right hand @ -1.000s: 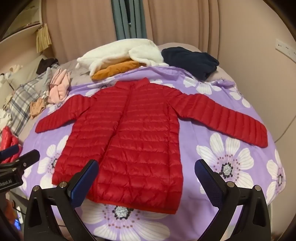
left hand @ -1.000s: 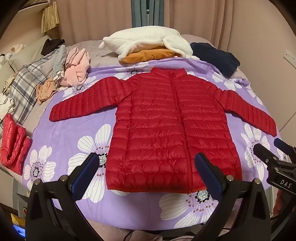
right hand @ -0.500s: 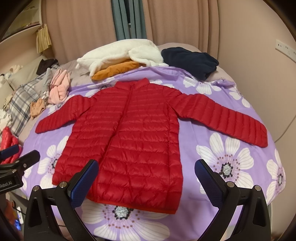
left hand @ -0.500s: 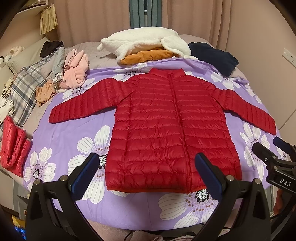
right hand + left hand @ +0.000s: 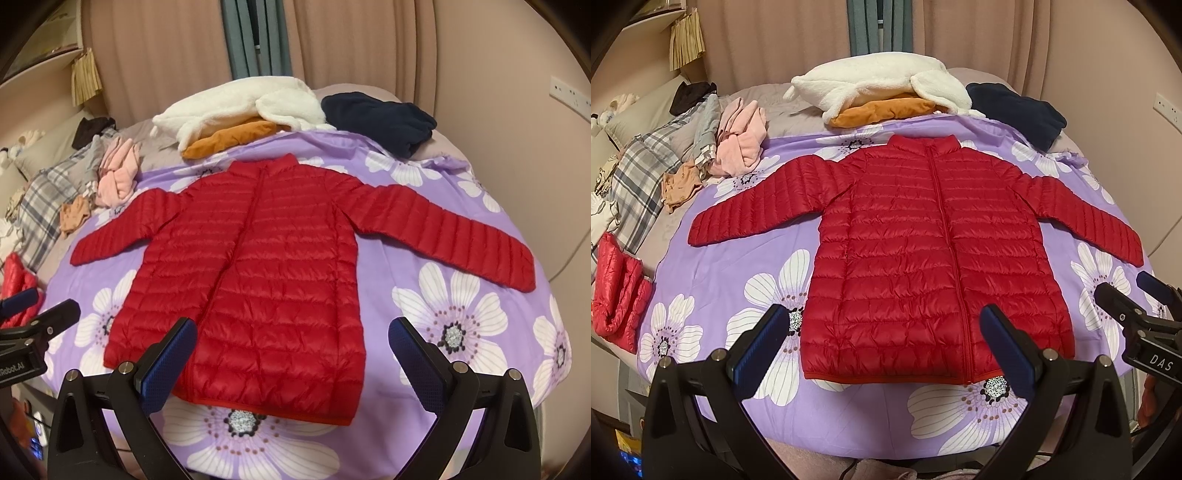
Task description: Fold large clothes
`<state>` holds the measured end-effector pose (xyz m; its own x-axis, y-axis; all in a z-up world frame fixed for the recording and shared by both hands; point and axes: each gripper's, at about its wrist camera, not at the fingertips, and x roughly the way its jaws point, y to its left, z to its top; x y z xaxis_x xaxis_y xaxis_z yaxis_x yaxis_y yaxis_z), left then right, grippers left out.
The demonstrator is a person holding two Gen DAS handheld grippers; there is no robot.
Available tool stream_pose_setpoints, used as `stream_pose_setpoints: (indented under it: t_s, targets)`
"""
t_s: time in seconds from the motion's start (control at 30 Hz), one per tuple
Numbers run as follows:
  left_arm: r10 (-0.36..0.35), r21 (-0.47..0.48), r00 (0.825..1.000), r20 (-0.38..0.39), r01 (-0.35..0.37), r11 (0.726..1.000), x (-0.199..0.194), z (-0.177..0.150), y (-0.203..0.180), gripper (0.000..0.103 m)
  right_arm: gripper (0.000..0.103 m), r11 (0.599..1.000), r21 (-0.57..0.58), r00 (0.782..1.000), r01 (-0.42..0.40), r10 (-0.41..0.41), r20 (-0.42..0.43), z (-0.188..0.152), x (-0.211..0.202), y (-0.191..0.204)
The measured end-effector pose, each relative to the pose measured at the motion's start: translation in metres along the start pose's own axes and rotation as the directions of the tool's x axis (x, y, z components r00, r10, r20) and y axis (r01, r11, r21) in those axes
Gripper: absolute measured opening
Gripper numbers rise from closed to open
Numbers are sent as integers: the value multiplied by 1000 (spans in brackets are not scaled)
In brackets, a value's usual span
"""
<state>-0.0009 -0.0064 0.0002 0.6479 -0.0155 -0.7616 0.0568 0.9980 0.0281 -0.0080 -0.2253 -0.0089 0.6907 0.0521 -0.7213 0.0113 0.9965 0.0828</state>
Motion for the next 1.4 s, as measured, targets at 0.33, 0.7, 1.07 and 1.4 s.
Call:
stream_pose_setpoints:
  t_s: [0.33, 0.7, 1.07, 1.4]
  targets:
    - [1, 2, 1000, -2, -1, 1000, 2, 0, 0, 103, 102, 1000, 0, 1000, 1, -1, -1, 0, 0, 0]
    - [1, 5, 1000, -4, -1, 1000, 3, -3, -1, 103, 102, 1000, 1, 1000, -1, 1, 1, 0, 1, 0]
    - [-51, -45, 998, -24, 50, 998, 19, -7, 7, 103, 102, 995, 66, 998, -68, 68, 12, -3, 5, -12]
    - [-212, -251, 972, -103, 181, 951, 66, -8, 39, 103, 102, 937, 251, 970, -241, 236, 49, -9, 24, -57]
